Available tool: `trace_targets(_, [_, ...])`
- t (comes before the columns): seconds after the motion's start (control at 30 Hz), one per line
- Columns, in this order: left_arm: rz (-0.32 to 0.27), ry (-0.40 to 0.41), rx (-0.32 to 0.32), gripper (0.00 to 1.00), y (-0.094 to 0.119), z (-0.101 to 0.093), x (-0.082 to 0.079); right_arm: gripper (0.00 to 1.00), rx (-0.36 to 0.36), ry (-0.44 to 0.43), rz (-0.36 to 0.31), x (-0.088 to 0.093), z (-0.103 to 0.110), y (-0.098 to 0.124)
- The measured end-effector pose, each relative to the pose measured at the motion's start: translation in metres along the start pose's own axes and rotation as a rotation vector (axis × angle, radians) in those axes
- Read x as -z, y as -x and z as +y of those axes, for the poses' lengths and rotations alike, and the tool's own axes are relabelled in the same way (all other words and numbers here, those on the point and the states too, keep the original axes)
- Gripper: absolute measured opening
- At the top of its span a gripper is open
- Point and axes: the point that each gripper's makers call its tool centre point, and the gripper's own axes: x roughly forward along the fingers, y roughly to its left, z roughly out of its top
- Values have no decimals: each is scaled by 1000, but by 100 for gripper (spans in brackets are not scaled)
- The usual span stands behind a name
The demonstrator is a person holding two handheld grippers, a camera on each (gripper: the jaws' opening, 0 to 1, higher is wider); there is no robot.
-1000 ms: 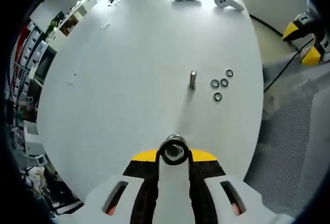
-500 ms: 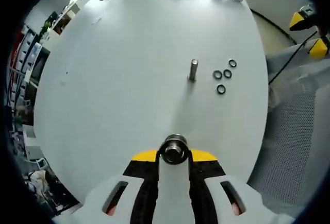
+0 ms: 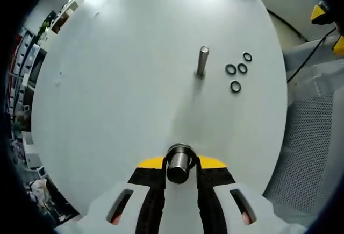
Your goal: Place the washer onto the threaded stud by aligning its center hole with the stud, sliding it down to the base, and recovering from edge contact or off-axis alignment until the washer reaches the visible bottom stop.
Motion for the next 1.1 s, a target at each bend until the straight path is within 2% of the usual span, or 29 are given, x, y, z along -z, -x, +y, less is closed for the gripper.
trace_targets(0.53, [-14, 25, 11, 20, -3, -6, 4, 31, 1, -1, -1, 0, -1, 0])
trace_targets(0.83, [-51, 74, -36, 22, 8, 4, 14, 31, -1, 0, -10, -2, 0, 0])
trace_targets(0.97, [-103, 146, -63, 24, 20, 5, 18, 31, 0, 0, -13, -2, 0, 1])
trace_targets(1.1, [-153, 161, -96, 24, 33, 5, 20, 31, 2, 2, -15, -3, 0, 1])
